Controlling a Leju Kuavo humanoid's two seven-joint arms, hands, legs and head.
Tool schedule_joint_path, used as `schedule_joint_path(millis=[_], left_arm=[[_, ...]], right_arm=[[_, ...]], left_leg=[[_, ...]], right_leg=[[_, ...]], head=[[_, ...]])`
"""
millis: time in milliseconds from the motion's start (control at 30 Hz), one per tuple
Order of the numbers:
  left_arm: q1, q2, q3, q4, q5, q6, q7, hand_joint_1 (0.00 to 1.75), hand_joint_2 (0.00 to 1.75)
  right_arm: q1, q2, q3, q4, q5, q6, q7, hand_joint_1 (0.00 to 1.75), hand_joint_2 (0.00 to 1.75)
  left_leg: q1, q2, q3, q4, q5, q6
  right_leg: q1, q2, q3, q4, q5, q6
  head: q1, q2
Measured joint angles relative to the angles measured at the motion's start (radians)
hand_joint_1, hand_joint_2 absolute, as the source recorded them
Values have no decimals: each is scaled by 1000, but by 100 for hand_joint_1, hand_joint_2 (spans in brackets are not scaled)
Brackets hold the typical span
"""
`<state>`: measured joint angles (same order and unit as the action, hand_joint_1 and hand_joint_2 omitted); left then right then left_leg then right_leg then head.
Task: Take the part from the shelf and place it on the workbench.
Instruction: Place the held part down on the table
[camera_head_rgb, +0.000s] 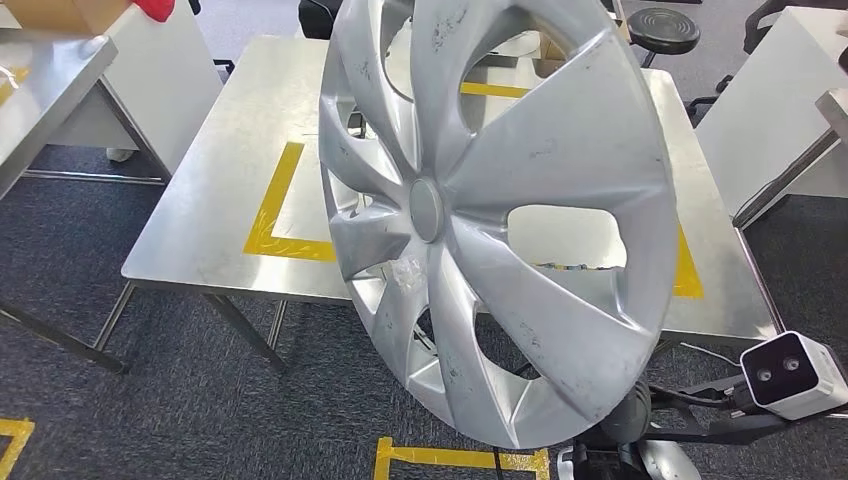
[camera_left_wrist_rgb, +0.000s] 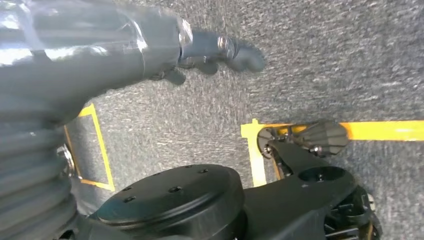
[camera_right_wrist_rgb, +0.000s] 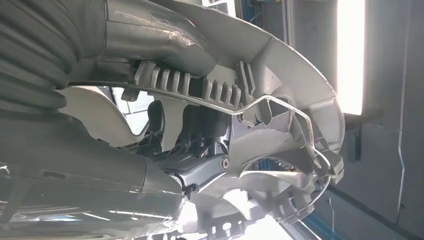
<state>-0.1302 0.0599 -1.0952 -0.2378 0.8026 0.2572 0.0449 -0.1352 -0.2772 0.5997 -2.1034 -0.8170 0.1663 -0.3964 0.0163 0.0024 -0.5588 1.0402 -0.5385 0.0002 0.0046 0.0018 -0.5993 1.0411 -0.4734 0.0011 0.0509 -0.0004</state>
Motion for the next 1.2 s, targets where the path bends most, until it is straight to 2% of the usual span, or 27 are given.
schedule_joint_path(millis=[67, 133, 167, 200, 267, 300, 333, 400, 433, 467, 633, 700, 767, 800, 833, 867, 933, 967, 1000, 1067, 1133, 1200], left_arm=[[-1, -1, 0, 0, -1, 0, 0, 0, 175], [-1, -2, 0, 0, -1, -1, 0, 0, 175], [-1, -1, 0, 0, -1, -1, 0, 0, 175], [-1, -1, 0, 0, -1, -1, 0, 0, 175], [0, 0, -1, 0, -1, -1, 0, 0, 175], [1, 0, -1, 0, -1, -1, -1, 0, 175], [1, 0, -2, 0, -1, -1, -1, 0, 175], [1, 1, -2, 0, -1, -1, -1, 0, 175], [2, 0, -2, 0, -1, -1, -1, 0, 175], [2, 0, -2, 0, -1, -1, -1, 0, 175], [2, 1, -1, 0, -2, -1, -1, 0, 175], [2, 1, -1, 0, -2, -1, -1, 0, 175], [2, 1, -1, 0, -2, -1, -1, 0, 175], [3, 2, -1, 0, -2, -1, -1, 0, 175], [3, 2, -2, 0, -2, -1, -1, 0, 175], [3, 2, -2, 0, -2, -1, -1, 0, 175], [2, 1, -1, 0, -2, -1, -1, 0, 175], [1, -1, -1, 0, -2, -1, -1, 0, 175], [1, -3, -1, 0, -2, -1, -1, 0, 175], [-1, -7, -1, 0, -2, -1, 0, 0, 175], [-1, -9, -1, 0, -2, -2, 0, 0, 175], [-2, -8, -1, 0, -2, -2, -1, 0, 175]], right_arm=[[-1, 0, 0, 0, 0, 0, 0, 175, 175], [-1, 0, 0, -1, 0, 0, 0, 175, 175], [-2, 1, 0, -1, 0, 0, 0, 175, 175], [-2, 2, 0, -1, 0, 0, 0, 175, 175], [-2, 5, 0, 0, 0, -1, 0, 175, 175], [-2, 5, 0, 1, 0, -2, 0, 175, 175], [-2, 6, 0, 2, 0, -2, 0, 175, 175], [-2, 6, 1, 5, 0, -2, 1, 175, 175], [-2, 6, 1, 6, 0, -2, 1, 175, 175], [-2, 6, 1, 6, 0, -2, 2, 175, 175], [-4, 5, 1, 6, 0, -3, 2, 175, 175], [-4, 5, 1, 6, 1, -3, 2, 175, 175], [-3, 5, 1, 7, 1, -3, 2, 175, 175], [-2, 5, 1, 8, 1, -3, 2, 175, 175], [-2, 5, 1, 8, 1, -3, 2, 175, 175], [-2, 5, 1, 9, 1, -3, 2, 175, 175], [-2, 5, 1, 9, 1, -3, 2, 175, 175], [-2, 4, 1, 8, 1, -3, 2, 175, 175], [-2, 4, 1, 8, 1, -3, 2, 175, 175], [-3, 4, 1, 8, 1, -3, 2, 175, 175], [-4, 5, 1, 7, 0, -3, 2, 175, 175], [-4, 5, 1, 7, 0, -3, 2, 175, 175]], left_leg=[[0, 1, 0, -4, -2, -11], [0, 1, 4, -2, -9, -19], [1, 0, -10, 26, -23, -23], [1, -2, -35, 70, -41, -25], [1, -5, -111, 189, -81, -31], [2, -4, -137, 220, -78, -32], [2, -4, -147, 221, -58, -34], [3, -1, -117, 135, 18, -34], [2, 2, -97, 90, 43, -33], [1, 4, -80, 54, 53, -28], [-1, 3, -68, 29, 36, 2], [2, 4, -60, 26, 31, 11], [1, 7, -53, 26, 24, 18], [0, 7, -48, 26, 20, 20], [-1, 7, -42, 26, 15, 20], [-3, 6, -35, 26, 11, 20], [-4, 4, -22, 24, 2, 19], [-4, 3, -19, 23, -1, 16], [-3, 2, -20, 22, -2, 12], [1, 2, -23, 17, 0, 0], [1, 2, -21, 15, -4, -10], [1, -2, -43, 65, -32, -18]], right_leg=[[0, -2, 8, -21, -9, -9], [-4, -4, 21, -40, -7, -12], [-6, -6, 31, -49, -7, -14], [-6, -7, 36, -52, -9, -17], [-4, -8, 47, -53, -16, -24], [-4, -8, 50, -52, -21, -24], [-4, -7, 55, -49, -27, -23], [-7, -5, 67, -39, -43, -15], [-6, -4, 69, -33, -52, -9], [-6, -3, 69, -25, -60, -2], [-6, -3, 64, -8, -82, 18], [-8, -3, 28, 67, -121, 28], [-10, -3, -42, 193, -163, 35], [-11, -3, -72, 237, -168, 35], [-11, -3, -86, 248, -152, 33], [-10, -2, -84, 224, -119, 28], [-6, -1, -46, 113, -37, 8], [-2, 0, -29, 65, -12, -3], [3, 0, -17, 32, -3, -14], [11, 0, -8, 5, -11, -28], [7, -3, 10, -26, -12, -30], [0, -7, 30, -53, -6, -28]], head=[[3, 0], [-1, 0], [-6, 0], [-13, 0], [-28, 0], [-33, 0], [-37, 0], [-47, 0], [-52, 0], [-57, 0], [-47, 0], [-38, 0], [-27, 0], [-22, 0], [-18, 0], [-13, 0], [-4, 0], [-4, 0], [-2, 0], [2, 0], [7, 0], [-1, 0]])
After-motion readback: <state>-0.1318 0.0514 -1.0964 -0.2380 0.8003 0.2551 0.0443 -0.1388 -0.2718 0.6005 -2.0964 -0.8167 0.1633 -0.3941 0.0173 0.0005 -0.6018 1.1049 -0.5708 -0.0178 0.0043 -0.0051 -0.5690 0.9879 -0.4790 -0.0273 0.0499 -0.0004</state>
